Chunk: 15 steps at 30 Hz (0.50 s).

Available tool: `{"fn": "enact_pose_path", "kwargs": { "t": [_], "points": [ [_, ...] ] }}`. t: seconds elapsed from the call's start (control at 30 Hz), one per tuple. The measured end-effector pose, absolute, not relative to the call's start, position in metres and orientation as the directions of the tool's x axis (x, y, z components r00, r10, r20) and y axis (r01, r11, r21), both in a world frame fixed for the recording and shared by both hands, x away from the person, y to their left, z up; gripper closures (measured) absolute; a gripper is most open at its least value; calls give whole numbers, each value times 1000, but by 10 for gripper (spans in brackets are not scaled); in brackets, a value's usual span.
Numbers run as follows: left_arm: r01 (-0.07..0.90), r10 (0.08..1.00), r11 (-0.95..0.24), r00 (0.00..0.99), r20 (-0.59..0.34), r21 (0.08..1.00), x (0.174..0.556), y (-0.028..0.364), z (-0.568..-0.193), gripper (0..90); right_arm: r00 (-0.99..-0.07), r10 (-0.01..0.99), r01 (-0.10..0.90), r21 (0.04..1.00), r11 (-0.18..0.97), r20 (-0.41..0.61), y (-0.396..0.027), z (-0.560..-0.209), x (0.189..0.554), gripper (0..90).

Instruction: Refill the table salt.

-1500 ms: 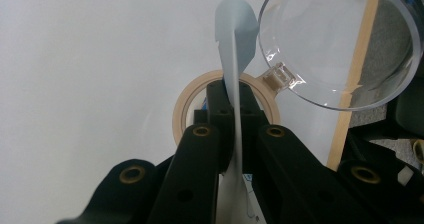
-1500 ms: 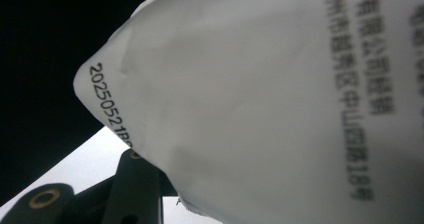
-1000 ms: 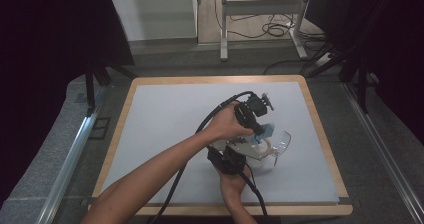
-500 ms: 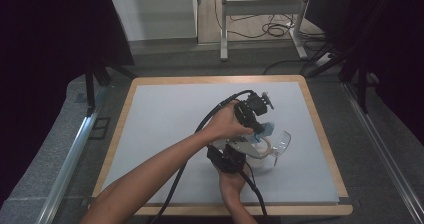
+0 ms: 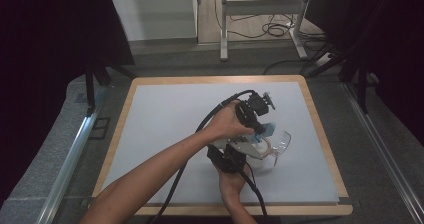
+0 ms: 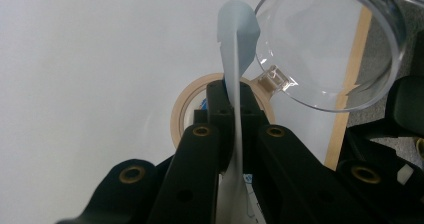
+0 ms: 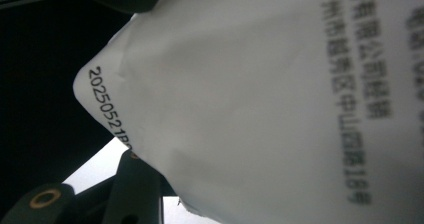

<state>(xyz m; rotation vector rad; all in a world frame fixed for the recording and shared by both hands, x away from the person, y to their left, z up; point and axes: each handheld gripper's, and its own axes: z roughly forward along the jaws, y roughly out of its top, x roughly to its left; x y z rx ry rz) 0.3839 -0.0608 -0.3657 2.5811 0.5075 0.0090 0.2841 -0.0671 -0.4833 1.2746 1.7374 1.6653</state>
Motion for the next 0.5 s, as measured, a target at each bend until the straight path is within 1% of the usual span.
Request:
{"fn": "enact_pose_path", "kwargs": {
  "t": [0.23,0.5],
  "points": [
    [359,357,-808,929,-96,468,386,-63,-372,900,-489,818,342,929,-140,303,-68,-489,285,540],
    [358,355,-810,930,-98,465,386,-65,-373,900,-487,817,341,929,-147,308,-69,-490,286,540]
  ]
}}
